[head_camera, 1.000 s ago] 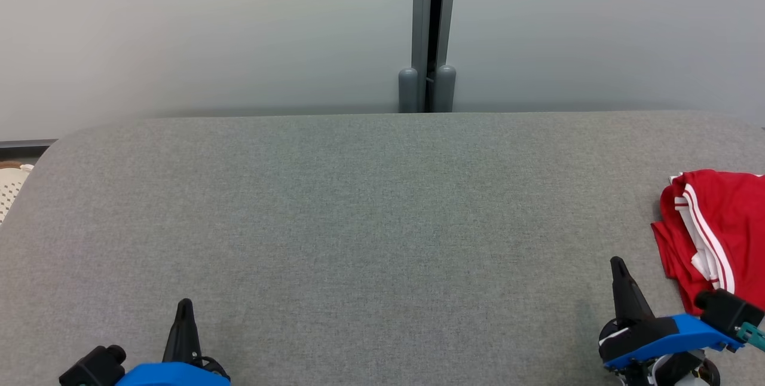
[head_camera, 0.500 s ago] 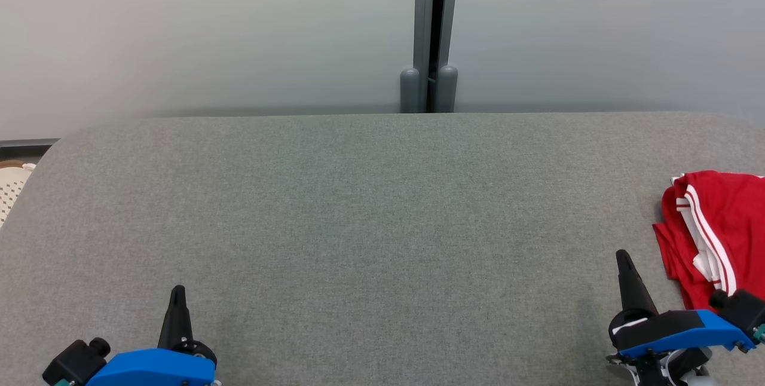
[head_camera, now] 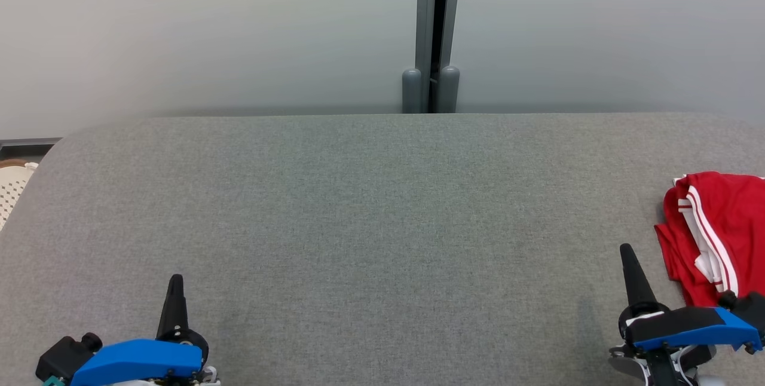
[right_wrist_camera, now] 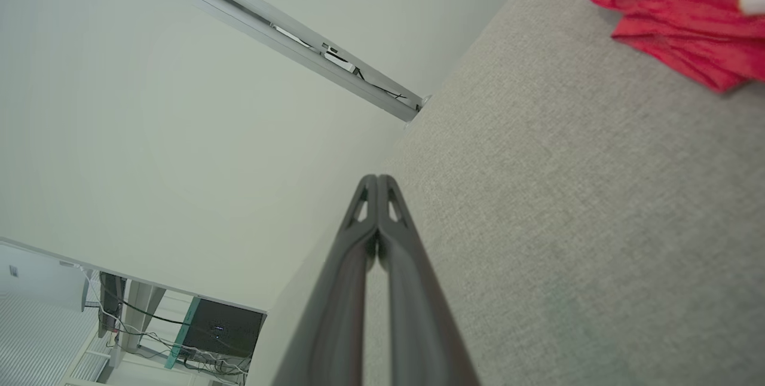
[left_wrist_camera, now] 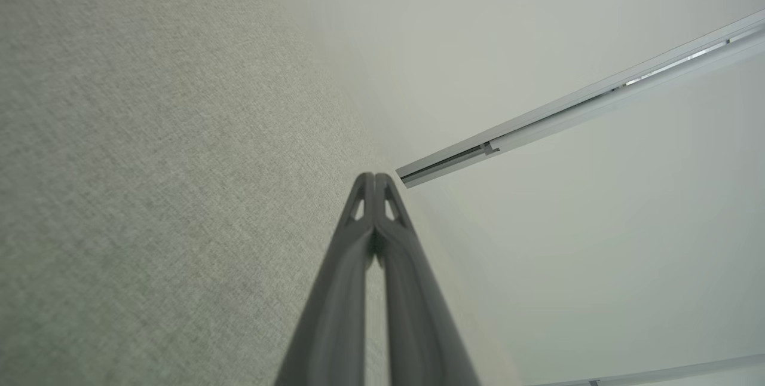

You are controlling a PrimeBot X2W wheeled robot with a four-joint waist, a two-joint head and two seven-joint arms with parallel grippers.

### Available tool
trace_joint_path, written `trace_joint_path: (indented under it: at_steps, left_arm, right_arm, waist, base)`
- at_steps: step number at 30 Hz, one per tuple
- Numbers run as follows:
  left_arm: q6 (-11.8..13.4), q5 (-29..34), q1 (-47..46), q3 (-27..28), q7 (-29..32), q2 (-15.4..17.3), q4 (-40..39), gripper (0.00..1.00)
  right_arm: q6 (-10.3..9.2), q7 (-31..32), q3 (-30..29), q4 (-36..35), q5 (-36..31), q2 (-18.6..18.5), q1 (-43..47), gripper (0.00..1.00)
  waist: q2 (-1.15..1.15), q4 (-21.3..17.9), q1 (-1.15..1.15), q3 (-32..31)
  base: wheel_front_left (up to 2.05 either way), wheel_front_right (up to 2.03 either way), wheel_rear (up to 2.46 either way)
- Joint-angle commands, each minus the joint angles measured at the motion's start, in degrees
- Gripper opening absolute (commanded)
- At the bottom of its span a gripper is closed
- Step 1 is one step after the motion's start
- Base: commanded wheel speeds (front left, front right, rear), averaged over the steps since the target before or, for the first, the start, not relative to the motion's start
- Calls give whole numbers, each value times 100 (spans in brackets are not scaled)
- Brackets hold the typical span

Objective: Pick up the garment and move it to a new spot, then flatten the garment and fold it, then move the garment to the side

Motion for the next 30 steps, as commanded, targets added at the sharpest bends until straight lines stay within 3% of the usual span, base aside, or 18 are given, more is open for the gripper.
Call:
trace_joint_path:
  at_steps: [1, 30]
  left_arm:
    - [-46, -153, -134, 57, 44, 11, -90, 0]
    - [-90, -1625, -296, 198, 441, 12, -278, 0]
  right_arm:
    - [2, 52, -19, -109, 174, -43, 35, 0]
    - [2, 444, -80, -437, 1771, -53, 98, 0]
  waist:
    - [0, 2, 0, -1]
    - [0, 45, 0, -9]
  base:
    - [0, 0, 0]
    - [0, 0, 0]
